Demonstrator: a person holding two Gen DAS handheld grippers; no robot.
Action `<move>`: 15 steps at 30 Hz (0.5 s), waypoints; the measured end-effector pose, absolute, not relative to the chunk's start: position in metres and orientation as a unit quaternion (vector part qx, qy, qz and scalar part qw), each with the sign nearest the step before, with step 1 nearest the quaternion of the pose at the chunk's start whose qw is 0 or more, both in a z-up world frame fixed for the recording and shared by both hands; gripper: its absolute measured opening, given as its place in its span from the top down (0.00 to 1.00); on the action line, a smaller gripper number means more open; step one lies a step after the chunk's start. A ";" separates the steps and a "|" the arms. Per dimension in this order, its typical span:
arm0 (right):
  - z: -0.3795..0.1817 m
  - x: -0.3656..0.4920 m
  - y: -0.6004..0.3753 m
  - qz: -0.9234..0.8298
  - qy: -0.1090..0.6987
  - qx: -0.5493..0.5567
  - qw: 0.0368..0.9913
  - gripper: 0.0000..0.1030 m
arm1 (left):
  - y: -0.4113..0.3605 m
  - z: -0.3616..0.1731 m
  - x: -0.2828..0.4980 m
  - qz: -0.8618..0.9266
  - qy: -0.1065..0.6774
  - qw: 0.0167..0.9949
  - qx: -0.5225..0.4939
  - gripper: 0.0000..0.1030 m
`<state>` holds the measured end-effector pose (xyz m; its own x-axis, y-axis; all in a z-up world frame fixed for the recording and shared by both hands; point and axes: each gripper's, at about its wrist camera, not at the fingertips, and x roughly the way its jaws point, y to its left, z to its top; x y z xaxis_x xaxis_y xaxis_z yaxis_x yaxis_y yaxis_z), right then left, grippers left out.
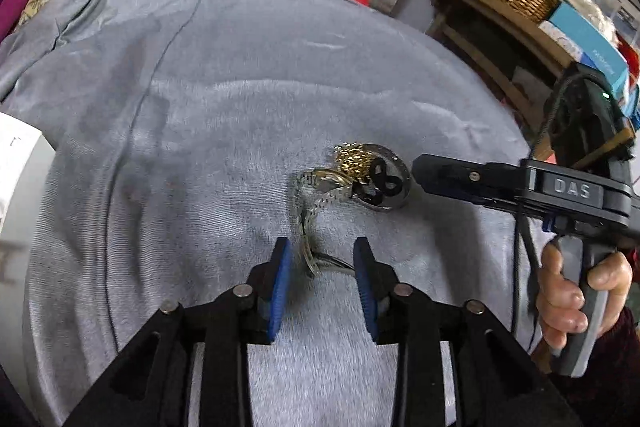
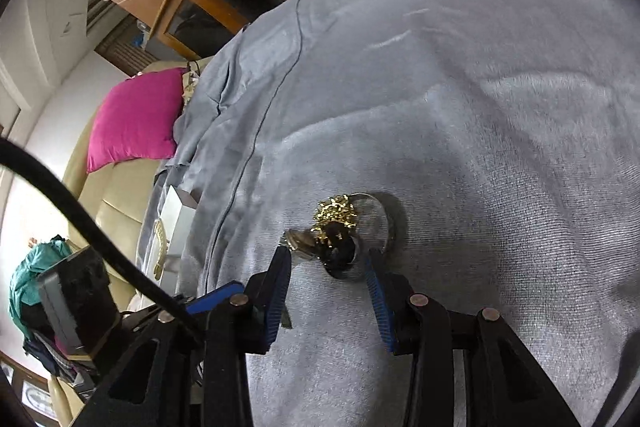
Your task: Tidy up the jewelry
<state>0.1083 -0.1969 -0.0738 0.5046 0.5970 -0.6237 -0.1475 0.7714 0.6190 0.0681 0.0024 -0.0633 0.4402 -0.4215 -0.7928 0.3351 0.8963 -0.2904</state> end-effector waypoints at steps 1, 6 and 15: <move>-0.077 0.111 -0.198 0.223 0.447 0.260 0.826 0.59 | 0.003 -0.065 0.070 -0.222 0.483 0.846 -0.047 0.68; -0.080 0.118 -0.198 0.226 0.448 0.281 0.818 0.59 | -0.003 -0.073 0.072 -0.221 0.484 0.846 -0.034 0.69; -0.079 0.122 -0.179 0.215 0.457 0.254 0.825 0.59 | 0.005 -0.076 0.073 -0.209 0.482 0.851 -0.024 0.92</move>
<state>0.1222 -0.1794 -0.0794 0.4902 0.5864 -0.6449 -0.1216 0.7786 0.6156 0.0732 0.0048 -0.0765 0.4487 -0.3792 -0.8092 0.3327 0.9113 -0.2426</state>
